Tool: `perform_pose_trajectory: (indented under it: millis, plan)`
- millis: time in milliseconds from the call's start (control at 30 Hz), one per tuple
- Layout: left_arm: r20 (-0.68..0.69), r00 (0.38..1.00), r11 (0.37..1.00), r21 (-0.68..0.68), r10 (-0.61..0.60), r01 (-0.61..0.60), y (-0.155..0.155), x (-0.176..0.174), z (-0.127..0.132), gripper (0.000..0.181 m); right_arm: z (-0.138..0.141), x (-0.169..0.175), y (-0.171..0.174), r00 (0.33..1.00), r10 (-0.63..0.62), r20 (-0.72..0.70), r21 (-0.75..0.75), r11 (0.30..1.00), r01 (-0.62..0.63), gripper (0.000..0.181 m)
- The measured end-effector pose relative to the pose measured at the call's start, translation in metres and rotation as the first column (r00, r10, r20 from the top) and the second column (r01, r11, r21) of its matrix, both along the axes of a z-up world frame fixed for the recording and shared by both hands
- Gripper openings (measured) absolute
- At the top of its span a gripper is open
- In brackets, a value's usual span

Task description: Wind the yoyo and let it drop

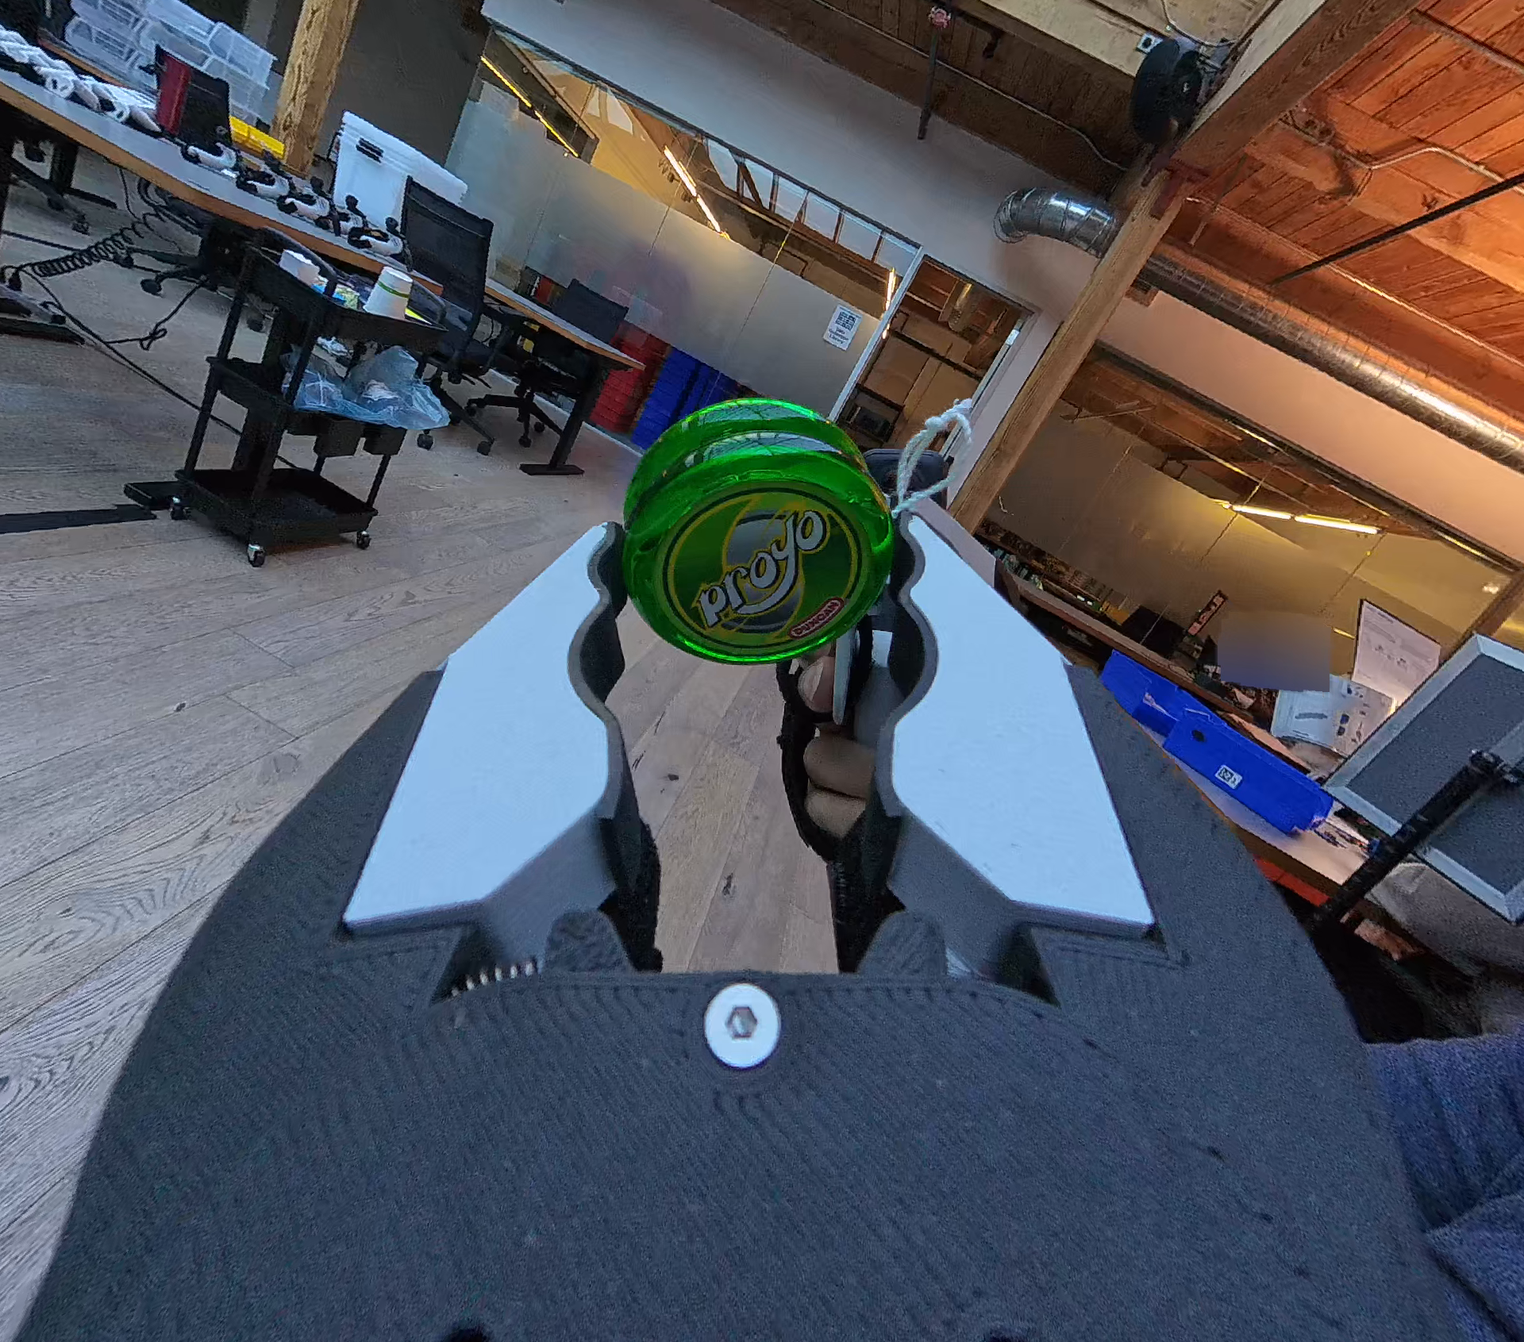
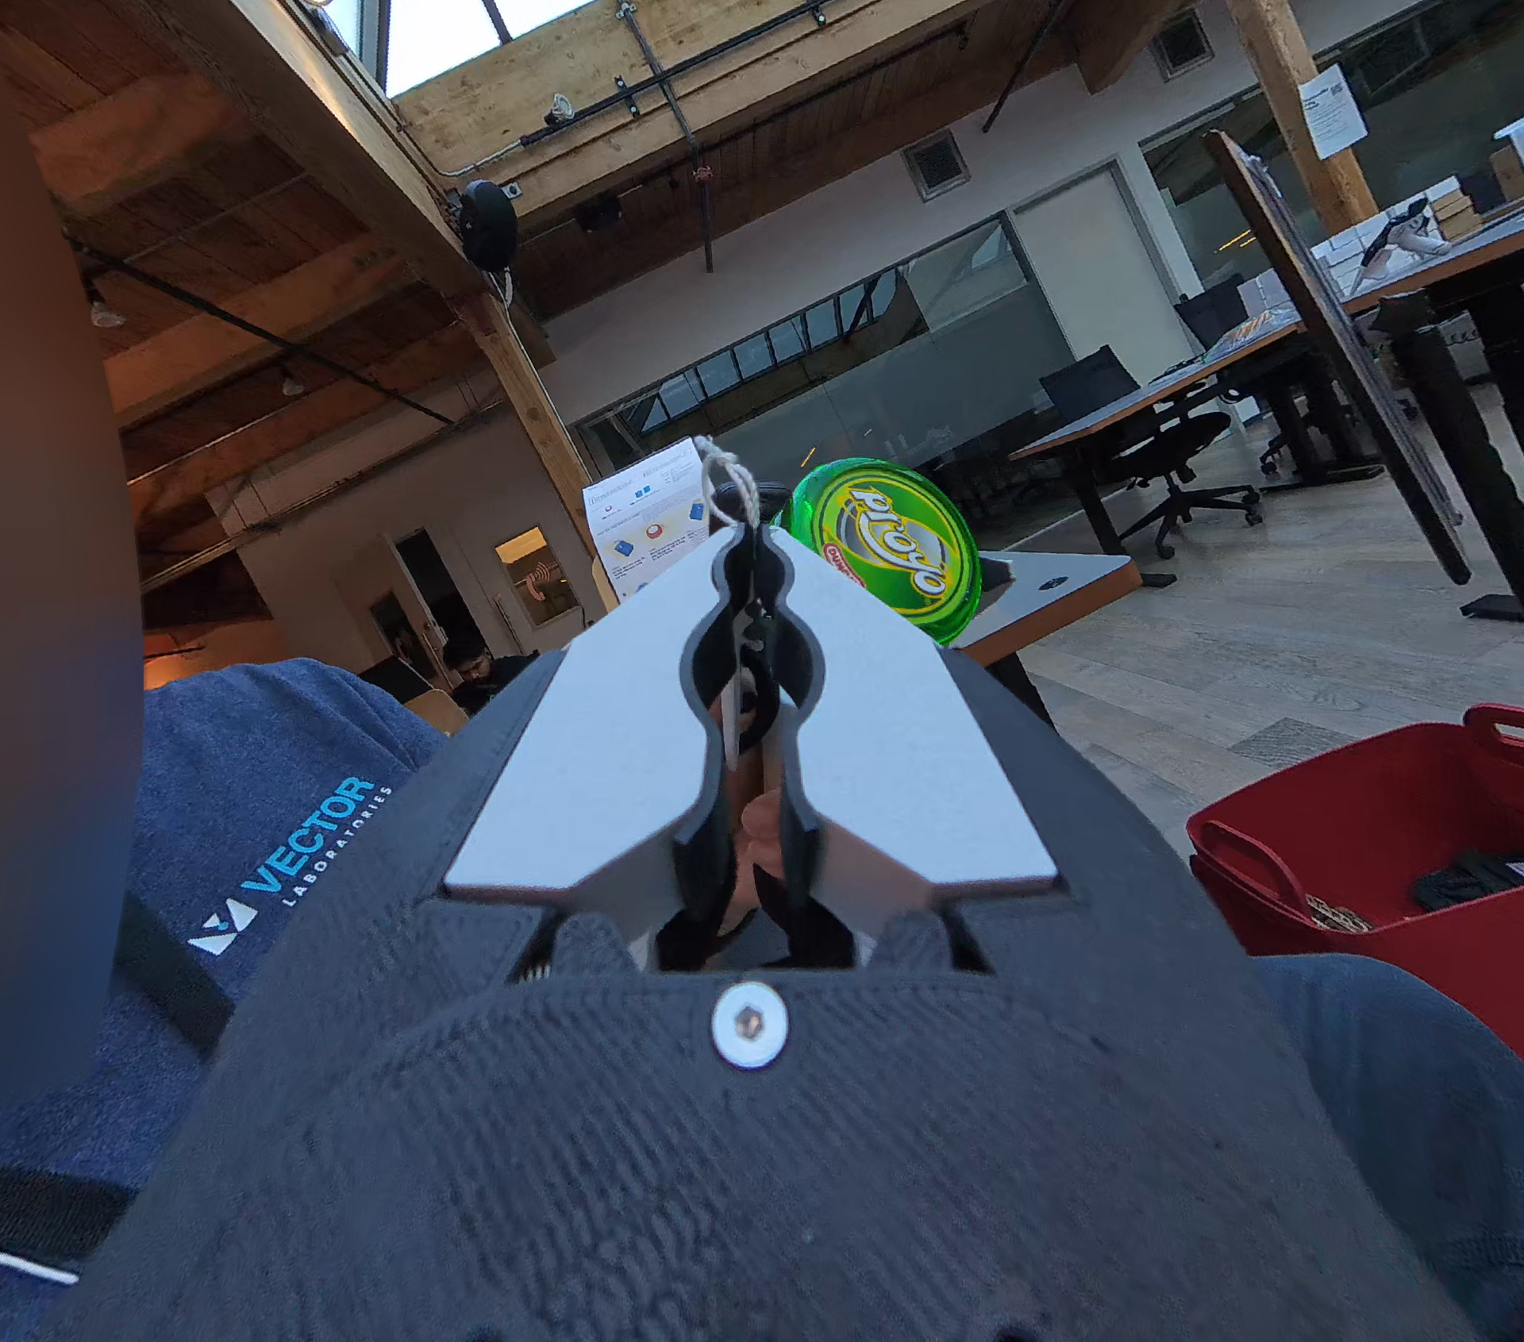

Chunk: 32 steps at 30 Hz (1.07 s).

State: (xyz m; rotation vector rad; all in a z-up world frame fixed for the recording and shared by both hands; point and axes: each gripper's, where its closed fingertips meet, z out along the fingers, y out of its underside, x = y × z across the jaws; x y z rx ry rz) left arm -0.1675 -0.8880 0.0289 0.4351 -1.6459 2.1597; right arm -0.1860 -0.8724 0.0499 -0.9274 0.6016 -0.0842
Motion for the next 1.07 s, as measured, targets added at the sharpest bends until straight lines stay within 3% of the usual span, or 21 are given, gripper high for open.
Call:
perform_pose_trajectory:
  millis: [467, 667, 1067]
  plan:
    - [-0.052, 0.997, 0.999, -0.013, -0.049, 0.048, -0.0008, -0.0039, -0.0018, 0.063, -0.0009, -0.0004, -0.0018, 0.999, 0.028, 0.027, 0.012, 1.0, -0.029, 0.0]
    - [0.018, 1.0, 0.999, 0.021, -0.025, 0.025, -0.0035, -0.0071, -0.0046, 0.063, -0.0008, 0.0002, -0.0072, 0.998, 0.07, -0.009, 0.067, 0.995, -0.069, 0.0]
    - [0.025, 1.0, 1.0, -0.005, -0.018, 0.018, -0.0002, -0.0063, -0.0009, 0.062, -0.0001, -0.0054, -0.0007, 0.997, 0.069, 0.043, -0.005, 0.998, -0.068, 0.0]
